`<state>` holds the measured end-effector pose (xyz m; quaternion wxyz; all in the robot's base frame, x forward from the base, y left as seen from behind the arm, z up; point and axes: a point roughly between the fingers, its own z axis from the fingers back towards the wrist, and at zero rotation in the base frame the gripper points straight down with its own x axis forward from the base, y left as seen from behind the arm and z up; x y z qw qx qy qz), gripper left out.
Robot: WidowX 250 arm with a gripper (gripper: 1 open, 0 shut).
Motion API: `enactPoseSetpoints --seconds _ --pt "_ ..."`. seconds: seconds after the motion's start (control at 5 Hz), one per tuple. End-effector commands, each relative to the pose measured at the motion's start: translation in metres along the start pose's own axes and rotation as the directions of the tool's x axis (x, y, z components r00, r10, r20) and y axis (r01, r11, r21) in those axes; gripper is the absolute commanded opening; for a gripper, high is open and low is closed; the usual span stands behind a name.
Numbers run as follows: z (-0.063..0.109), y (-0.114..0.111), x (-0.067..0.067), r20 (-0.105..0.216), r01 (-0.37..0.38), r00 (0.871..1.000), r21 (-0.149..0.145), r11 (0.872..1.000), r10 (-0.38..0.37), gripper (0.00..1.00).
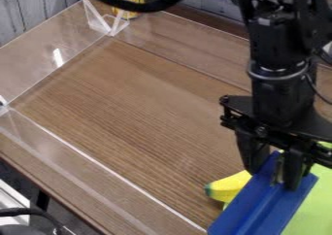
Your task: Put the blue object in the green plate
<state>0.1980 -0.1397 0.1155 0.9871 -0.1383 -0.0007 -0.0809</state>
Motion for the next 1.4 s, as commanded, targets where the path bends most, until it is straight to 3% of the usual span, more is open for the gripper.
enactPoseSetpoints --seconds 0.0,1.2 --pt "0.0094 -0.0039 0.0015 0.042 0.015 0.999 -0.013 1.0 -0.015 0.0" --pt "0.0128 -0.0035 -0.0003 0.048 0.016 0.999 -0.008 1.0 -0.016 0.0"
